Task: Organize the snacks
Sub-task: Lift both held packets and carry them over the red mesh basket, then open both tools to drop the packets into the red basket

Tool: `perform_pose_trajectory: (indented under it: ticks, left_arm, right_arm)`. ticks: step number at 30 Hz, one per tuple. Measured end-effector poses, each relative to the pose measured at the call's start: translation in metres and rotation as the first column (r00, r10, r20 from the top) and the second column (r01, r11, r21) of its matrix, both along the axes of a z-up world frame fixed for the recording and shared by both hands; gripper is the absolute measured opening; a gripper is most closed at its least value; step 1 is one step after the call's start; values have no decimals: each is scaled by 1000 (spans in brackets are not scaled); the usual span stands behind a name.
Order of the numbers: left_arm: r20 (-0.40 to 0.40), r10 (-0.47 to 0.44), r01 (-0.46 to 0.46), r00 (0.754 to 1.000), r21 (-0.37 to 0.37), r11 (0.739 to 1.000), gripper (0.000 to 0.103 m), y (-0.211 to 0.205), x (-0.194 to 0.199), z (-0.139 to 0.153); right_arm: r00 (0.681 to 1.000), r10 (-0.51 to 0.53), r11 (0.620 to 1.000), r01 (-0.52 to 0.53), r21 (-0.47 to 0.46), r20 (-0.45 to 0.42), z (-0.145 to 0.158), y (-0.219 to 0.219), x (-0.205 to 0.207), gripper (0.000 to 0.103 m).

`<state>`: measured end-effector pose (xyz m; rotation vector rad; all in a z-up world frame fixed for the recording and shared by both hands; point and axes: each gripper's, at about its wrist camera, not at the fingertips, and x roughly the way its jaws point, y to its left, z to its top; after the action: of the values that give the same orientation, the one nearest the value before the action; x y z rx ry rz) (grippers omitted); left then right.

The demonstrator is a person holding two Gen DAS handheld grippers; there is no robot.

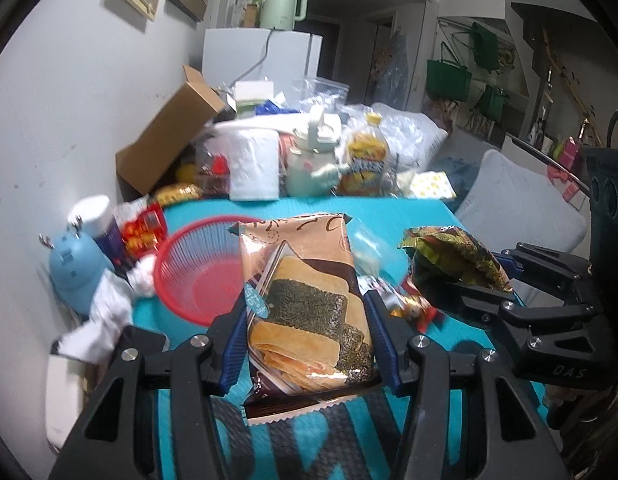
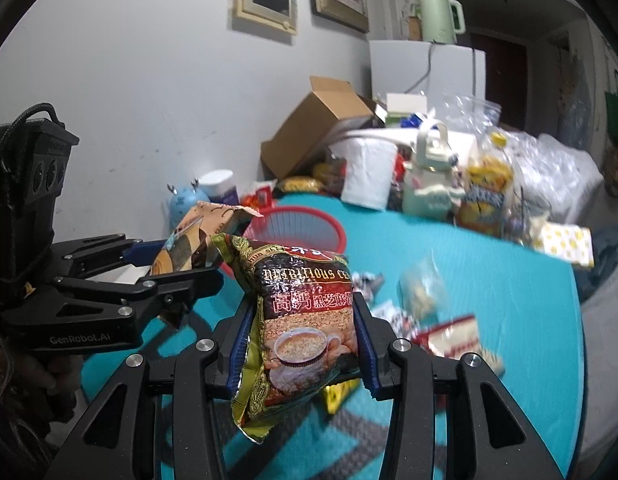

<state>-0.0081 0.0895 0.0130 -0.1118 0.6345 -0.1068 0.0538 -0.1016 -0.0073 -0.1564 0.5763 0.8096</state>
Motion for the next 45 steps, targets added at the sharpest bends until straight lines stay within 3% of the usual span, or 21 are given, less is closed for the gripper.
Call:
perform_pose_trajectory:
  ticks: [17,32,45]
  left_arm:
    - [44,101,-106,994,125,986,53,56,75,5]
    - [-68,156,-145,985,143,979,53,86,134,-40]
    - [-162,182,-158,970,149,976,53,92,156,-73]
  right_arm:
    - [995,84,996,-84,-10,45,11,75,80,44]
    - [992,118,987,-122,-109,-38,-35,130,145,44]
    - [988,109,978,-126,-168,-109,-64,145,165,44]
